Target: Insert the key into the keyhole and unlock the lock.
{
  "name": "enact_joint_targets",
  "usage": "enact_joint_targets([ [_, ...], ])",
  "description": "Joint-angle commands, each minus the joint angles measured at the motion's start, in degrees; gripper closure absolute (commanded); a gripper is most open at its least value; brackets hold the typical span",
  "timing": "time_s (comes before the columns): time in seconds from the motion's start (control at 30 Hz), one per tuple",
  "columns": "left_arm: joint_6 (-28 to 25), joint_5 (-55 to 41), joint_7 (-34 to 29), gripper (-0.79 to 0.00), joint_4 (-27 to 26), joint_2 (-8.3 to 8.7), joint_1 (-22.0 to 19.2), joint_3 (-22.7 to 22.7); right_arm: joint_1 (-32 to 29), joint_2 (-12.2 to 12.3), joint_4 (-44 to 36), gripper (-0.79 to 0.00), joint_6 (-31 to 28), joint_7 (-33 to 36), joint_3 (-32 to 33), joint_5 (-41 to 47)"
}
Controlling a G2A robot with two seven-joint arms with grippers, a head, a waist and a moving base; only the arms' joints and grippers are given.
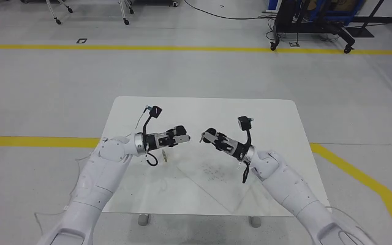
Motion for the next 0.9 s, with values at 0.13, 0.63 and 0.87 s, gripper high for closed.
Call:
enact_joint_targets([
  [0.13,-0.68,-0.26,0.69,-0.459,1.93,0.20,-1.47,3.10,2.25,-1.06,2.49,0.000,0.00,4.58,-1.88,6.51],
  [0.63,-0.94,-3.78,0.95,-0.246,5.15,0.70,-4.41,8.25,4.11,-2.64,5.33,0.000,0.00,12.97,-3.35,14.00],
  [0.87,-0.63,-5.55,0.64,-0.237,5.17,1.06,-5.20,10.46,4.63,-3.23,6.61,0.000,0.00,14.60,-2.88,14.38],
])
